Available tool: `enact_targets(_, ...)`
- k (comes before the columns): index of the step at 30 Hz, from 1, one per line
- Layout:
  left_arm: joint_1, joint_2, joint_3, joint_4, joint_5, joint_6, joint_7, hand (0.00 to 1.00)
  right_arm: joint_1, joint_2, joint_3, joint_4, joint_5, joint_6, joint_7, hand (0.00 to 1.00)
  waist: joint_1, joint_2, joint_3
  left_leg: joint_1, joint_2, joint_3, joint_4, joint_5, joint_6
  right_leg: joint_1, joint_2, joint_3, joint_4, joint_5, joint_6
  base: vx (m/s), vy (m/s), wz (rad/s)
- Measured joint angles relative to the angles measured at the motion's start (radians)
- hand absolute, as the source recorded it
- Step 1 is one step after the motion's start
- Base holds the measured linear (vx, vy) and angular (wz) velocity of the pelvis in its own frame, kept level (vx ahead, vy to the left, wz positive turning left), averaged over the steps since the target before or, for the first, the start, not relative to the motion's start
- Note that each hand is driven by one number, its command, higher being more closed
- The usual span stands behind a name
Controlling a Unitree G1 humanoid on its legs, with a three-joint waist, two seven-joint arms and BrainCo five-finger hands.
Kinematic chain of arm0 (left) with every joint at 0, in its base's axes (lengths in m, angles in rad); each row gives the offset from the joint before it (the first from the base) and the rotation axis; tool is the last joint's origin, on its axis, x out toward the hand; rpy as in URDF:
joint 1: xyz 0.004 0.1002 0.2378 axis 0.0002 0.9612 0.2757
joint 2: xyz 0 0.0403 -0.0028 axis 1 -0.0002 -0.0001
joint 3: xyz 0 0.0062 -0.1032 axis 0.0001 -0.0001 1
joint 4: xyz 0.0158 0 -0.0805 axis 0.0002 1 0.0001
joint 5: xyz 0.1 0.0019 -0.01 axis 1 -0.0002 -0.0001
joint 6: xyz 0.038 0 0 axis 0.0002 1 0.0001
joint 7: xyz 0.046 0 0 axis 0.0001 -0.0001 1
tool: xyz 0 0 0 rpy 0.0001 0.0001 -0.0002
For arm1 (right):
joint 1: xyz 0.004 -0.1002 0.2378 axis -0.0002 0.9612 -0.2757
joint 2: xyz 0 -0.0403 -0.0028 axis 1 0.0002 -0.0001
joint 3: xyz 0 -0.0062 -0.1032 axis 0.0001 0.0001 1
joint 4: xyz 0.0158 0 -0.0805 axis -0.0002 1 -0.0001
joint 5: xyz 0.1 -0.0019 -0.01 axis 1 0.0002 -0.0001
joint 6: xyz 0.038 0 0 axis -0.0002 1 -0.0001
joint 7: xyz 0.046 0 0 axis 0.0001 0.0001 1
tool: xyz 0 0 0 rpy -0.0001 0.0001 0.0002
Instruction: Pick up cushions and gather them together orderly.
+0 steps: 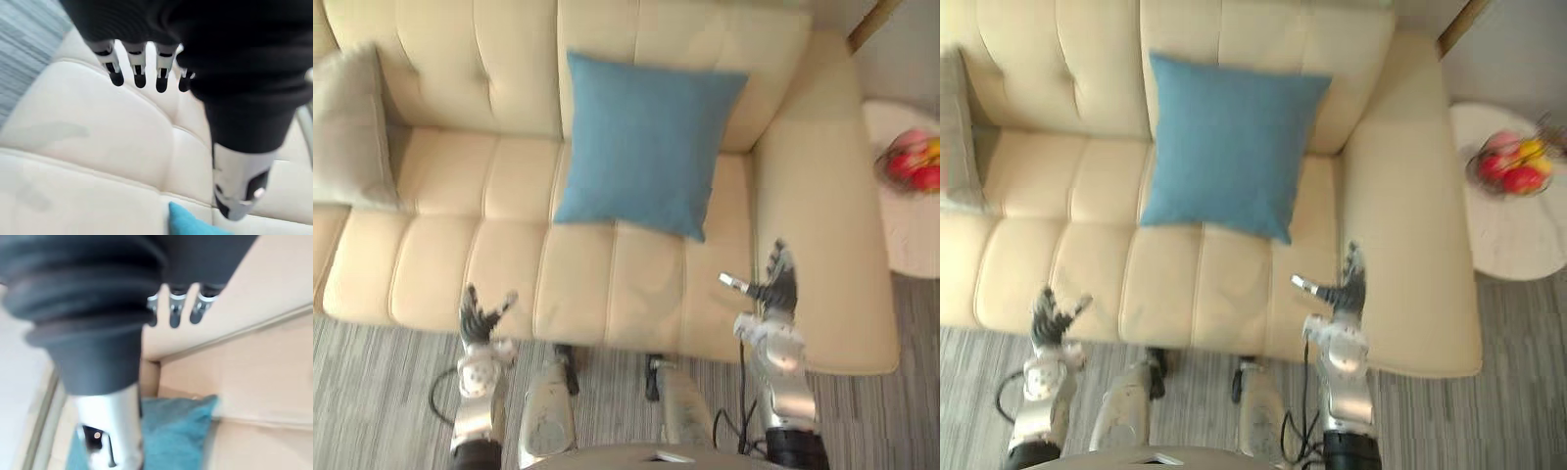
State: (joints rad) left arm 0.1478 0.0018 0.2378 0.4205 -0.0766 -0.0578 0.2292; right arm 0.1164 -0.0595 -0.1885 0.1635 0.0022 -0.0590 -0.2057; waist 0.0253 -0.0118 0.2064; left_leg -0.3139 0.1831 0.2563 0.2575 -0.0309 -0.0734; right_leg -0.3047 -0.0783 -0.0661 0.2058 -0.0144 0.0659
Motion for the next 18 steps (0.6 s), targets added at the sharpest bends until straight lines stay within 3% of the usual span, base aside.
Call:
enact_targets(4,-0.018,0.0,0.037,0.277,0.02,0.011,-0.034,0.0,-0.006,0.04,-0.013,0.341,-0.007,0.019,0.033,0.0,0.001,-0.011,-0.078,0.088,-0.003,0.017,-0.039,-0.008,-0.007,0.095,0.0,0.005,-0.071,0.014,0.007,0.09,0.016,-0.08)
enact_targets(8,-0.022,-0.001,0.063,0.453,0.043,0.021,-0.064,0.0,-0.021,0.054,-0.076,0.606,-0.025,0.041,0.052,0.0,0.002,-0.012,-0.129,0.175,-0.026,0.017,-0.108,0.002,-0.016,0.176,-0.004,0.008,-0.137,0.027,0.012,0.08,0.01,-0.04)
enact_targets(18,-0.034,0.01,0.114,0.545,0.044,0.036,-0.09,0.0,-0.033,0.056,-0.13,0.761,-0.05,0.065,0.066,0.0,0.008,-0.037,-0.148,0.316,-0.069,0.053,-0.241,0.048,-0.013,0.249,-0.015,0.054,-0.16,0.042,0.022,0.03,0.019,-0.09)
